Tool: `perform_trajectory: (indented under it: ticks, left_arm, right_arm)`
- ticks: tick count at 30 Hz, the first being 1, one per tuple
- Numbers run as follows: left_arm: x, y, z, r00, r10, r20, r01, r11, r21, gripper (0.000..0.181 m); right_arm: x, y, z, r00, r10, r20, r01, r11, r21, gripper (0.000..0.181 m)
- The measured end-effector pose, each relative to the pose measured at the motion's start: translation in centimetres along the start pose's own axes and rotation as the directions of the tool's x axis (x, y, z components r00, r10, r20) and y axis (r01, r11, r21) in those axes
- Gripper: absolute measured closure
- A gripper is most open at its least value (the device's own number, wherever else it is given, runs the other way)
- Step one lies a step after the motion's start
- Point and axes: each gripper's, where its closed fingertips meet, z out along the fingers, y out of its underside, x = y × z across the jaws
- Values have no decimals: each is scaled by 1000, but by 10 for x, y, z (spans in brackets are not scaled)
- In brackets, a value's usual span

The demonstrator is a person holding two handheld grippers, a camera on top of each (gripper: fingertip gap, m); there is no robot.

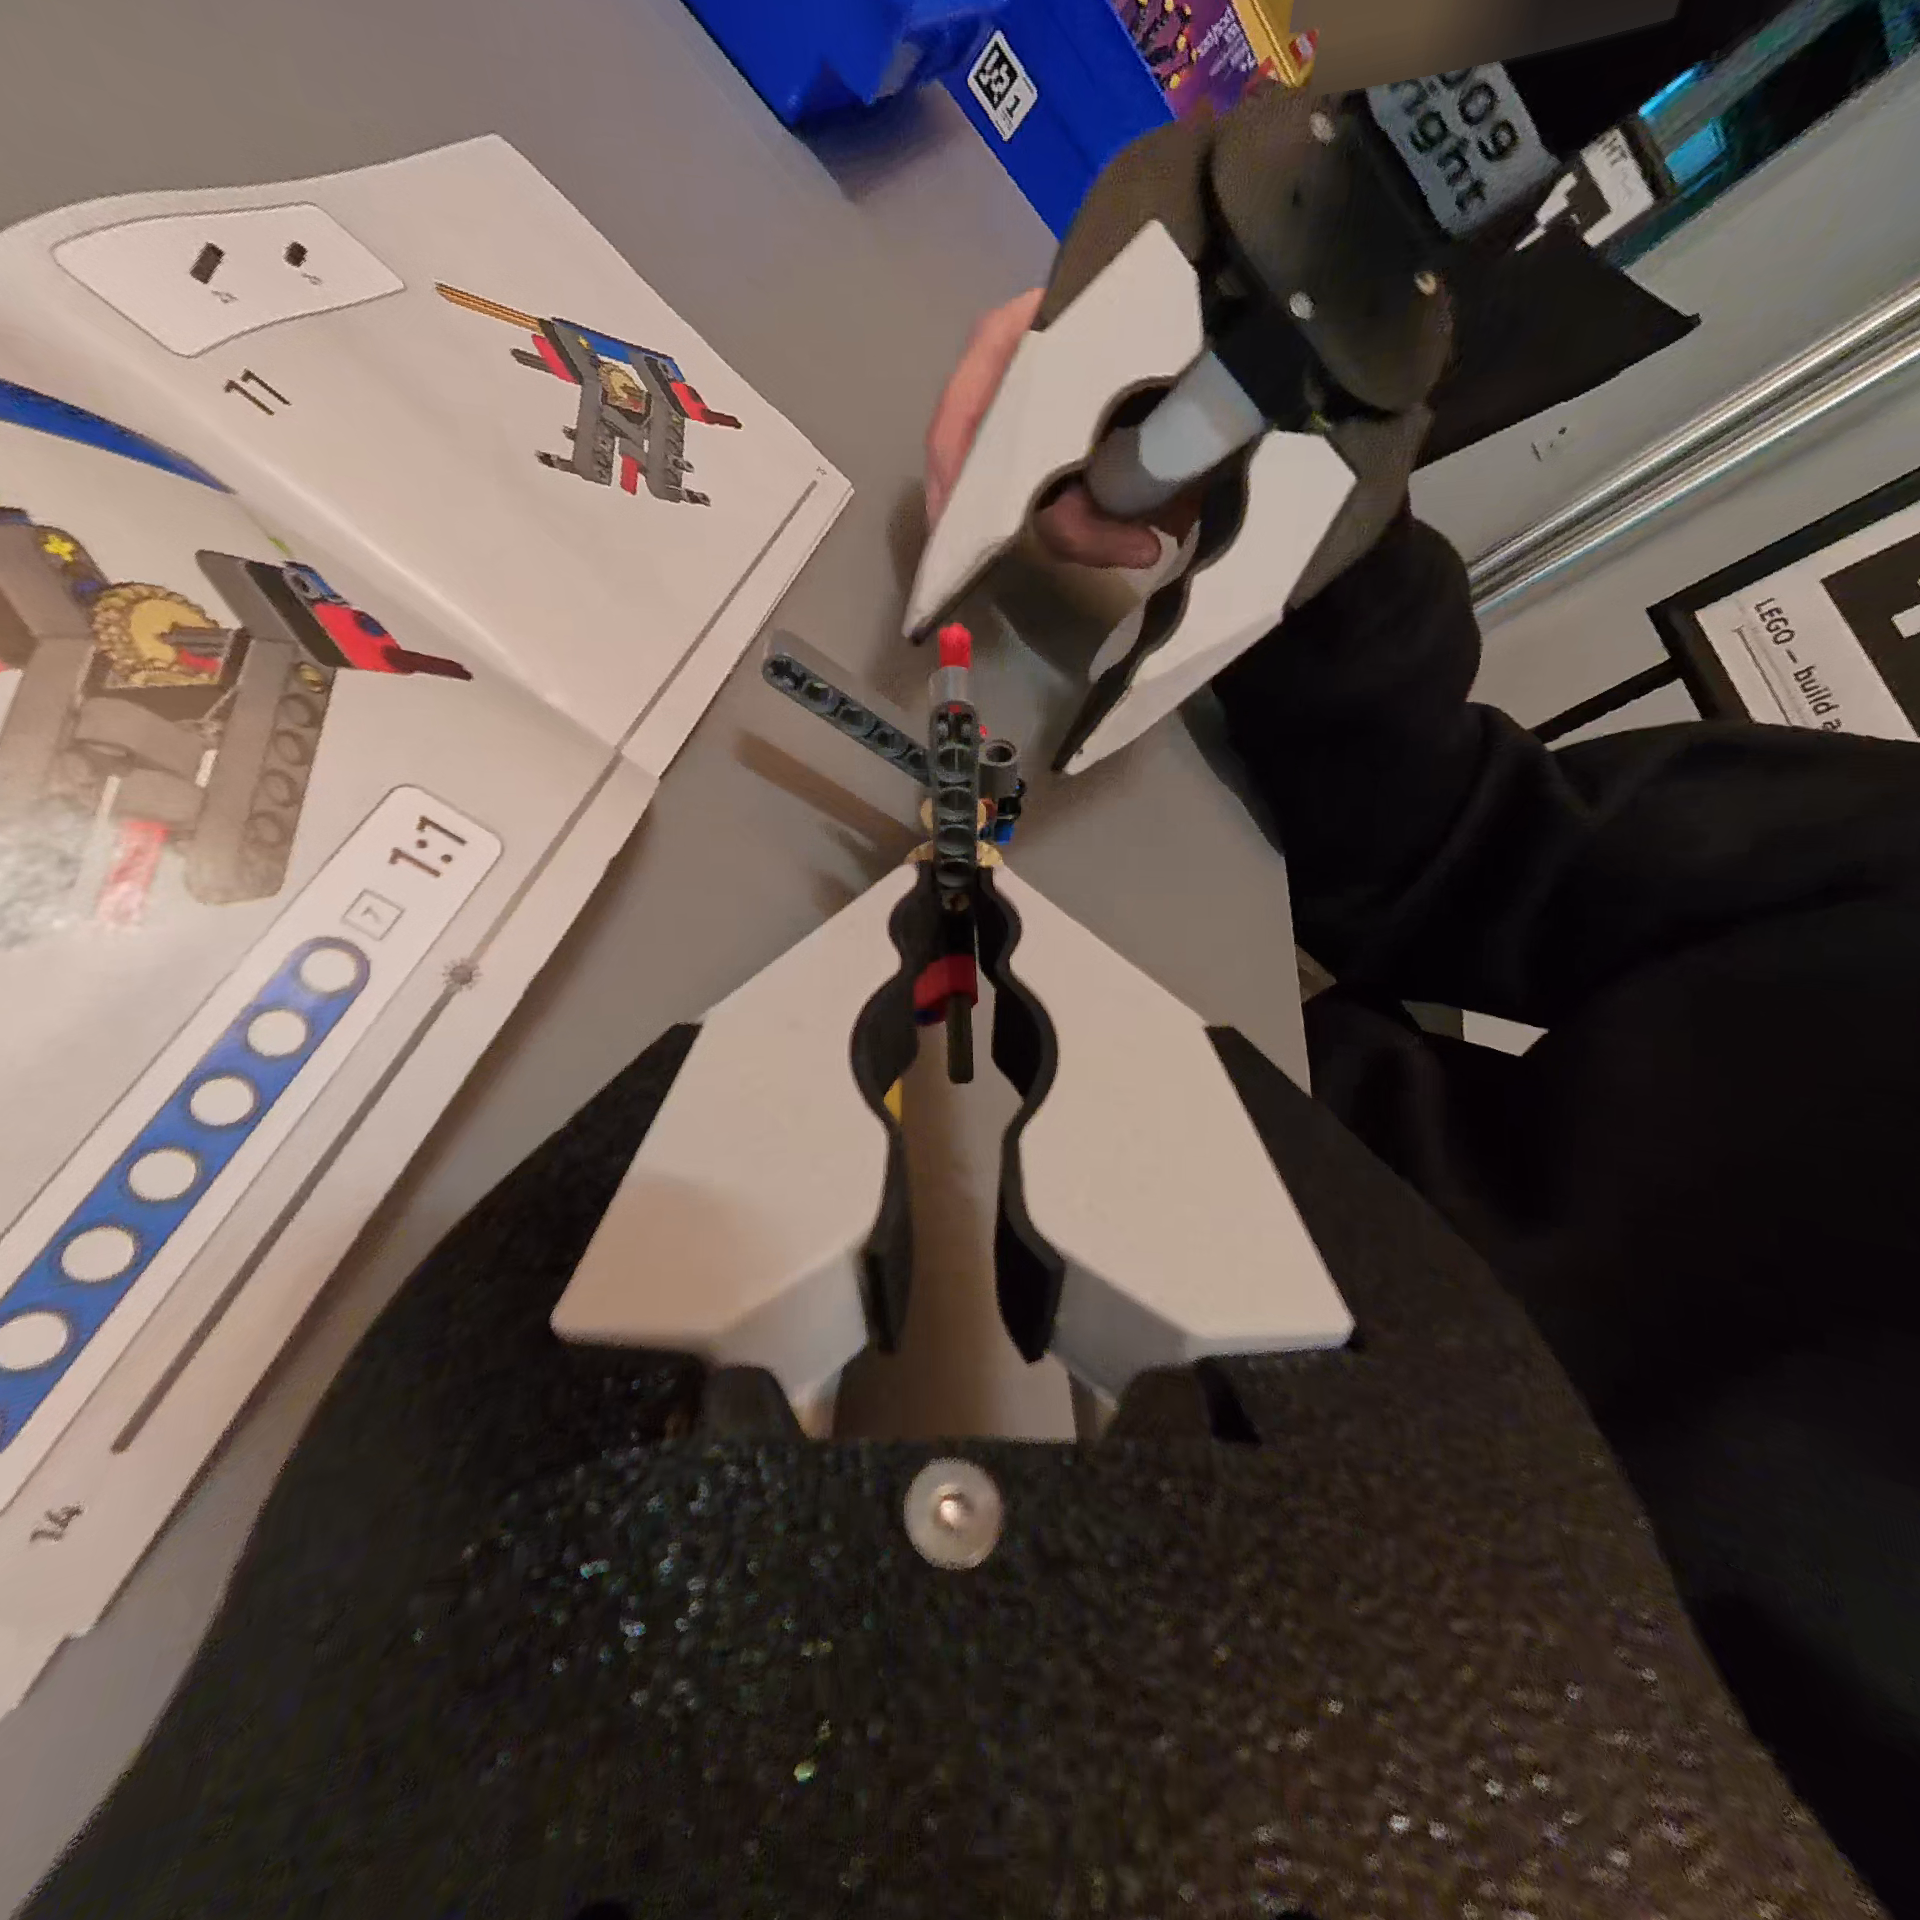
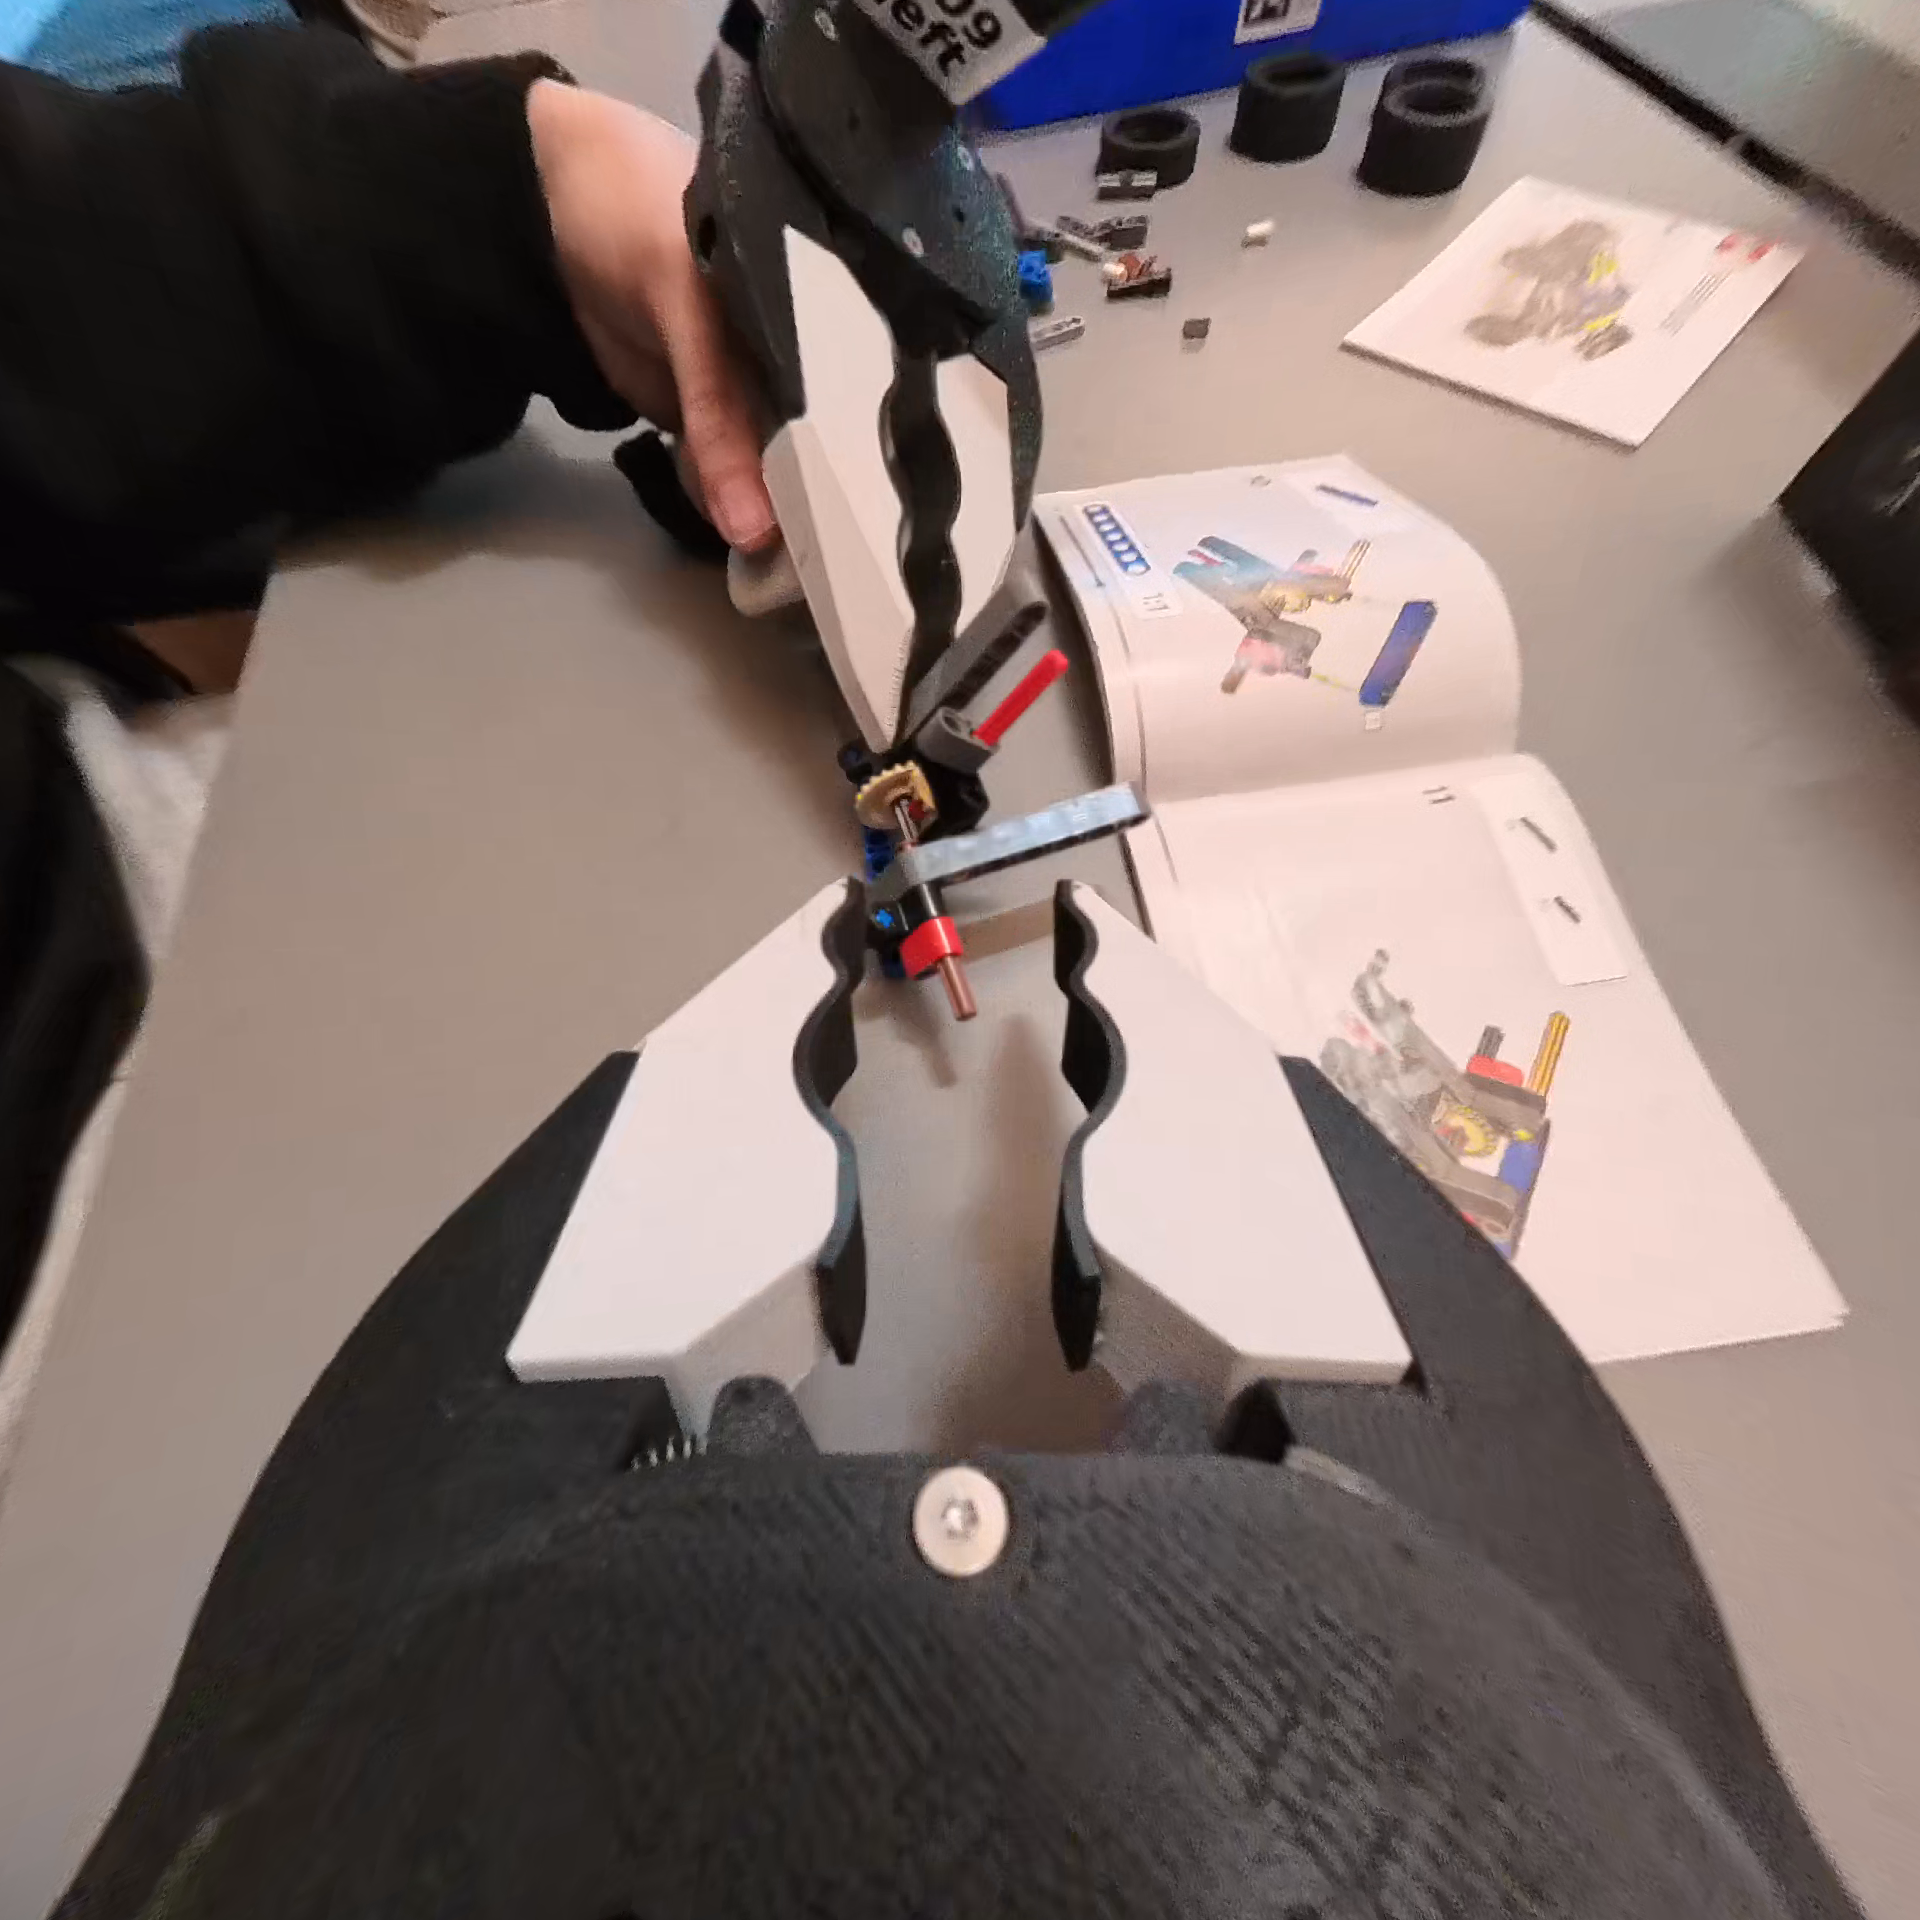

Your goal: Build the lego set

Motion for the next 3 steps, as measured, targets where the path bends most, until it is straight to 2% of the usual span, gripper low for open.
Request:
perform_trajectory:
  ticks: [1,3]
  left_arm:
    - [1,0,0,1000,-2,-9,1,1000,-5,176]
    - [1,1,0,1000,-3,-17,3,1000,-11,176]
  right_arm:
    - [-1,3,1,999,27,43,-26,999,-22,145]
    - [-5,10,3,989,90,119,-79,993,-91,144]
